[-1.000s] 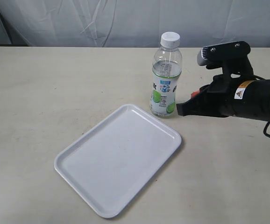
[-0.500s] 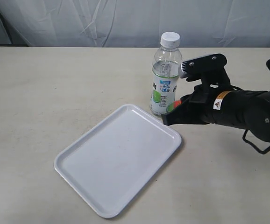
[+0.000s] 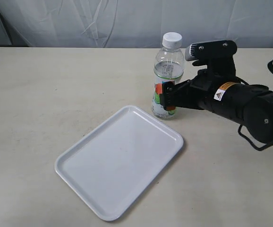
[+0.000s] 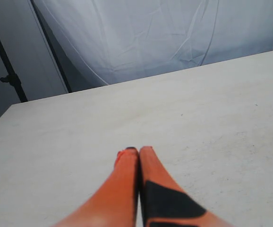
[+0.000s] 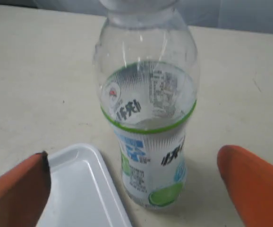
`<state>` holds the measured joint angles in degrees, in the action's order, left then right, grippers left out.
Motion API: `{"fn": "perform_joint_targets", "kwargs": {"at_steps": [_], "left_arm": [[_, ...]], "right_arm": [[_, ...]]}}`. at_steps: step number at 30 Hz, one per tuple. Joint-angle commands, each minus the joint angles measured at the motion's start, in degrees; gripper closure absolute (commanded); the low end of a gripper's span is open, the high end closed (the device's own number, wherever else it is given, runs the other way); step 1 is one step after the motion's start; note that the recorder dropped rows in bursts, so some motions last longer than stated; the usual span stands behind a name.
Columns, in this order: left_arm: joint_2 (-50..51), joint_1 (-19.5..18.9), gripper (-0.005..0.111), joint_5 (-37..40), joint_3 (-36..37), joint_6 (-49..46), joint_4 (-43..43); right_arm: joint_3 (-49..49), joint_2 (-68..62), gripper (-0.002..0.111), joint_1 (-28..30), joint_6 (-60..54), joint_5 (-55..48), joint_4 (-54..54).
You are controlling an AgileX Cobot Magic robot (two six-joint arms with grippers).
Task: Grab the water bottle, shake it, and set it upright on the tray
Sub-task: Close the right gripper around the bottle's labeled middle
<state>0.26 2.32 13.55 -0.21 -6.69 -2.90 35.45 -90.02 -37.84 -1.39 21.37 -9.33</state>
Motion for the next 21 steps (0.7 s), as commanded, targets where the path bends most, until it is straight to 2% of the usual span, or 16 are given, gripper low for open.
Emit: {"fn": "perform_joint_targets", "kwargs": {"at_steps": [1, 21], "left_arm": [[-0.3, 0.1, 0.106, 0.1, 0.2, 0.2, 0.2], [-0.3, 0.1, 0.106, 0.1, 0.2, 0.2, 0.2]], "right_arm": [[0.3, -2.7, 0.015, 0.1, -0.1, 5.4, -0.2], [9.9, -16.1, 0.015, 0.1, -0.1, 6.5, -0.2]]}}
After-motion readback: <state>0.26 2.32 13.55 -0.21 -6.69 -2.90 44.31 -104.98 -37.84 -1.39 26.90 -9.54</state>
